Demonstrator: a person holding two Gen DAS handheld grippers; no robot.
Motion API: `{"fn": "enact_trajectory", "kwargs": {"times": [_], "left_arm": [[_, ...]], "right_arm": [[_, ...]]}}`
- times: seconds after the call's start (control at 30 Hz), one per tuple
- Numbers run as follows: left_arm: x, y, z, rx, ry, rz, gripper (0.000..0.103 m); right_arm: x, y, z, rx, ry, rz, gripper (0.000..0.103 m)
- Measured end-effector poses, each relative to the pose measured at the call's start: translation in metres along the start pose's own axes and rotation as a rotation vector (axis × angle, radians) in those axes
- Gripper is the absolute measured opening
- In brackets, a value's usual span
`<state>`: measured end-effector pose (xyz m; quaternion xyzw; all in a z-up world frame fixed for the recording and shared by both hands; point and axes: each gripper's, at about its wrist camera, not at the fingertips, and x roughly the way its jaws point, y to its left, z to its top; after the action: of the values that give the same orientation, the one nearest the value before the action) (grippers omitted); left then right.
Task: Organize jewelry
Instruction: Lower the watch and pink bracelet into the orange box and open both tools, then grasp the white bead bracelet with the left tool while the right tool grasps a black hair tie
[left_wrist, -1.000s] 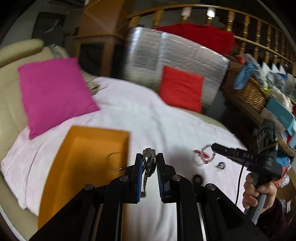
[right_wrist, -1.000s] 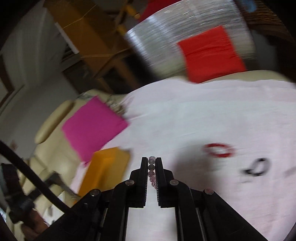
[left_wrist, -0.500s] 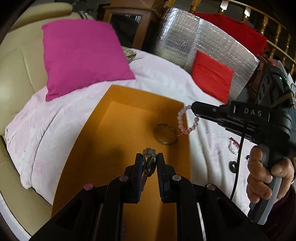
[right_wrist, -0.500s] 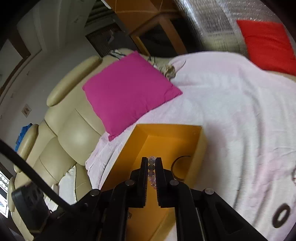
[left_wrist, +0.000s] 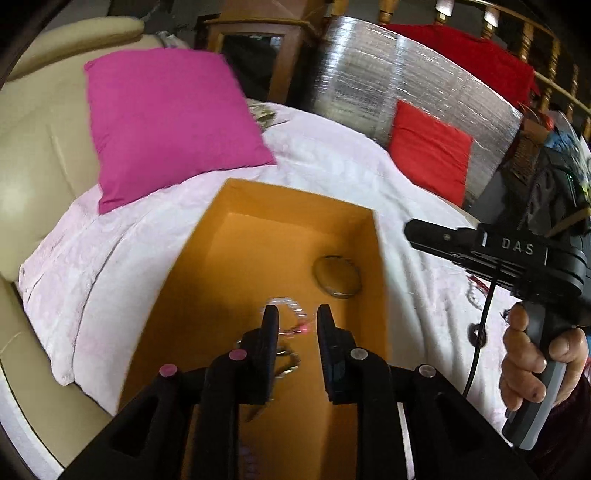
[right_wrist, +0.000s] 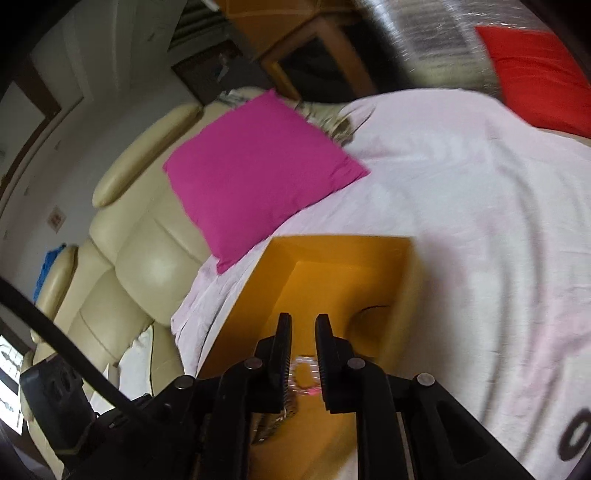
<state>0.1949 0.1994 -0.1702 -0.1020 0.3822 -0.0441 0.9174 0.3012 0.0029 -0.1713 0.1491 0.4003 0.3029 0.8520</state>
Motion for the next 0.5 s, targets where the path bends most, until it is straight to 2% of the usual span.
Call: {"fn": "enact_trajectory", "kwargs": {"times": [0.2,0.27,0.5], "left_arm": [[0.0,-0.073,0.007,0.111,-0.015,-0.047,0.033],[0.003,-0.098,0.008,0.136,-0.016,-0.053,0.039],[0.037,-0.166,0.003,0.188,0.014,-0.016,0.042]], "right_arm": [[-0.076,-0.062,-0.01,0.06,-0.079,-0.094,0.016],[-0.101,-0.084,-0.016,0.089,-0.102,-0.124,0.016],[-0.183,-0.181,-0.044,0.25,-0.18,-0.195,0.016]]}}
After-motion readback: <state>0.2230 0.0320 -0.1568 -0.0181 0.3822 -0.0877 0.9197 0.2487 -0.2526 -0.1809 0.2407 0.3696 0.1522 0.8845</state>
